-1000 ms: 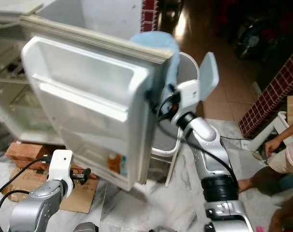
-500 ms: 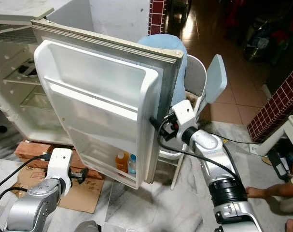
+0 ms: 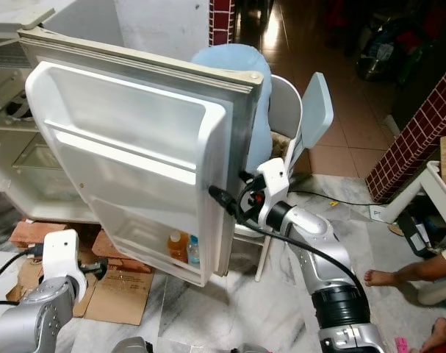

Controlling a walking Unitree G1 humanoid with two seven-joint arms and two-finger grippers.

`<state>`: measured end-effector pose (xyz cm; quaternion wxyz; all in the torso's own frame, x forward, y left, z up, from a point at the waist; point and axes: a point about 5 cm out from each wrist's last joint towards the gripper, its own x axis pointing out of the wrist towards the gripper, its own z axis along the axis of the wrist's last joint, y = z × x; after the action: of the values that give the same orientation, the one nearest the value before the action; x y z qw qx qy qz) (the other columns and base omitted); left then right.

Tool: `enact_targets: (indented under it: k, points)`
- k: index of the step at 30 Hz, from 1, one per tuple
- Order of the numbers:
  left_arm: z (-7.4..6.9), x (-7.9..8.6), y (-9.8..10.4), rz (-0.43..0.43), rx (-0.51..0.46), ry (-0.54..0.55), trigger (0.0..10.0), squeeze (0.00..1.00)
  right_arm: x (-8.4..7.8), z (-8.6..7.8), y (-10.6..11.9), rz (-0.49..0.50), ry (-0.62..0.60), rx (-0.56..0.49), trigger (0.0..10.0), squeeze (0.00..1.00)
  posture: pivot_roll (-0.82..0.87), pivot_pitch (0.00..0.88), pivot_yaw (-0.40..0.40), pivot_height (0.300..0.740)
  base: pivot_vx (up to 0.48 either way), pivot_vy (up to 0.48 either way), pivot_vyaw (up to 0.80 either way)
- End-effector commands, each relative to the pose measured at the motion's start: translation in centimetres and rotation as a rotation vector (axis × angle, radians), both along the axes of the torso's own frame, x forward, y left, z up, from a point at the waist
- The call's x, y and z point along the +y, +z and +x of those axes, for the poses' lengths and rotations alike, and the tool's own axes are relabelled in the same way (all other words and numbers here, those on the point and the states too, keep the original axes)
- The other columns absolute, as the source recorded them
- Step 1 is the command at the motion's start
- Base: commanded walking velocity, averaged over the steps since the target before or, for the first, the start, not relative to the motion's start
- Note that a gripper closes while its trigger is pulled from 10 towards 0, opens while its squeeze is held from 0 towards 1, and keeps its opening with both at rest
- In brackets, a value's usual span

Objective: Restocking fridge

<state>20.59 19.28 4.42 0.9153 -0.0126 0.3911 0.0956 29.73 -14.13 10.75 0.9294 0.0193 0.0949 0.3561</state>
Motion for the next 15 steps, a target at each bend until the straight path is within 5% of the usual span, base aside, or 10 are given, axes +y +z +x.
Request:
enact_targets:
  k: [1, 7, 15]
  points:
    - [0.2, -0.1, 0.4, 0.017, -0.013, -0.016, 10.0, 0.00, 2.3, 0.1, 1.3, 0.013, 0.096, -0.077, 10.0, 0.00, 0.09, 0.000, -0.039, 0.740, 0.000, 0.000, 0.80]
    - [0.1, -1.8, 0.4, 0.024, 0.015, -0.248, 10.0, 0.00, 1.7, -0.5, 0.6, -0.018, 0.109, -0.032, 10.0, 0.00, 0.08, 0.000, -0.030, 0.740, 0.000, 0.000, 0.80]
    - [0.0, -2.1, 0.3, 0.074, 0.022, -0.366, 10.0, 0.00, 1.5, -2.1, 0.1, -0.028, 0.269, 0.010, 10.0, 0.00, 0.08, 0.000, -0.024, 0.740, 0.000, 0.000, 0.80]
